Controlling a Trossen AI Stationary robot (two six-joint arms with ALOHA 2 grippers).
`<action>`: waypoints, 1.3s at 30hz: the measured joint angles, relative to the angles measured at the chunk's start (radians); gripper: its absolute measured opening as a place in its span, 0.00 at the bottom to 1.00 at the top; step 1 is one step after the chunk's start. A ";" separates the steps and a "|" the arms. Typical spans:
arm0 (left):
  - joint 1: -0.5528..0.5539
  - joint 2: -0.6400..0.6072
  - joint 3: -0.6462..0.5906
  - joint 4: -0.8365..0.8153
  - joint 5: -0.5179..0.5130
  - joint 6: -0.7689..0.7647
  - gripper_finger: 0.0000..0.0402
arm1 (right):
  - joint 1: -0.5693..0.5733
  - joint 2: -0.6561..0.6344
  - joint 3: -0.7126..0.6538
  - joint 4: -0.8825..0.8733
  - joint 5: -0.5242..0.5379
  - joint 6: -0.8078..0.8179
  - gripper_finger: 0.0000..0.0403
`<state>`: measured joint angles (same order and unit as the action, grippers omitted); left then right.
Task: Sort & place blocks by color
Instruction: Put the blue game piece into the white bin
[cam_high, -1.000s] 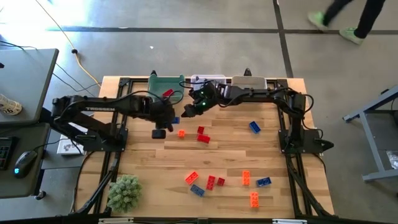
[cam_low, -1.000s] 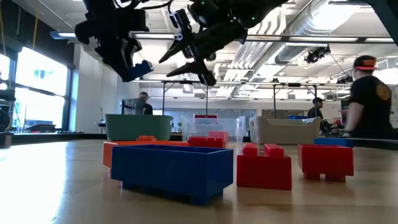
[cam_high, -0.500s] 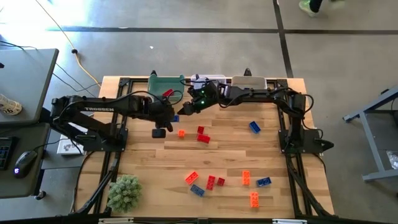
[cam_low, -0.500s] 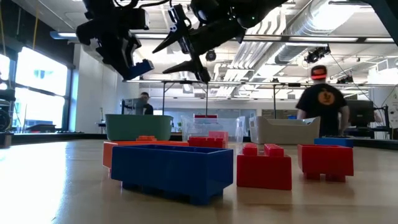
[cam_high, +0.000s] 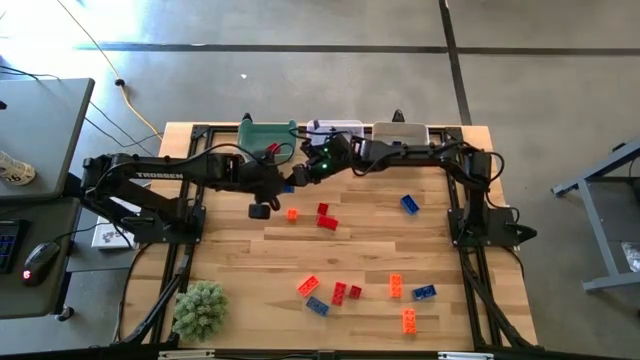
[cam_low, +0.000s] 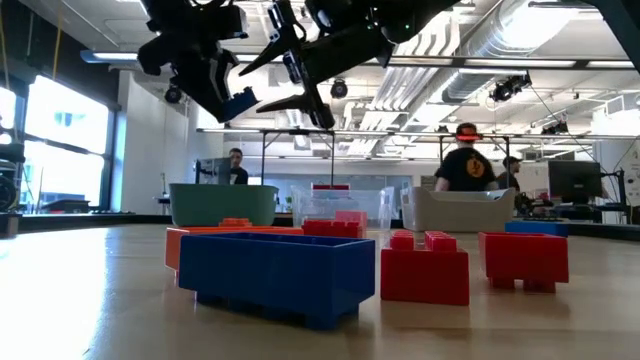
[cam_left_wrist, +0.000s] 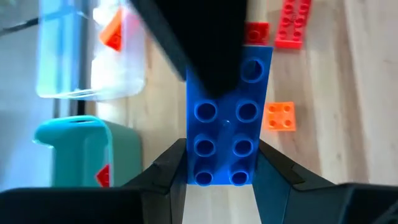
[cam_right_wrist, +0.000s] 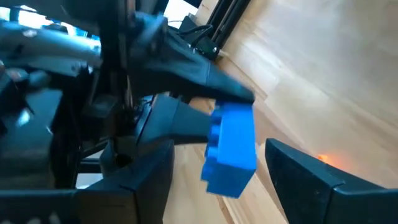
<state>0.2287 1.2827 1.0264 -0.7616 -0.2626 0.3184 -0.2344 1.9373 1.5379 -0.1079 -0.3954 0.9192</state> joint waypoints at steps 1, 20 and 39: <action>0.000 0.000 0.000 0.009 -0.014 0.003 0.28 | 0.000 0.000 0.000 -0.002 0.002 0.002 0.59; 0.000 0.000 0.000 0.096 -0.069 0.060 0.30 | 0.000 0.000 0.000 -0.019 0.049 0.025 0.19; 0.000 0.006 0.001 0.104 -0.135 0.017 0.56 | -0.019 0.001 0.000 -0.228 0.133 -0.107 0.18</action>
<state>0.2283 1.2884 1.0271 -0.6572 -0.3972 0.3358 -0.2531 1.9381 1.5383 -0.3357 -0.2629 0.8119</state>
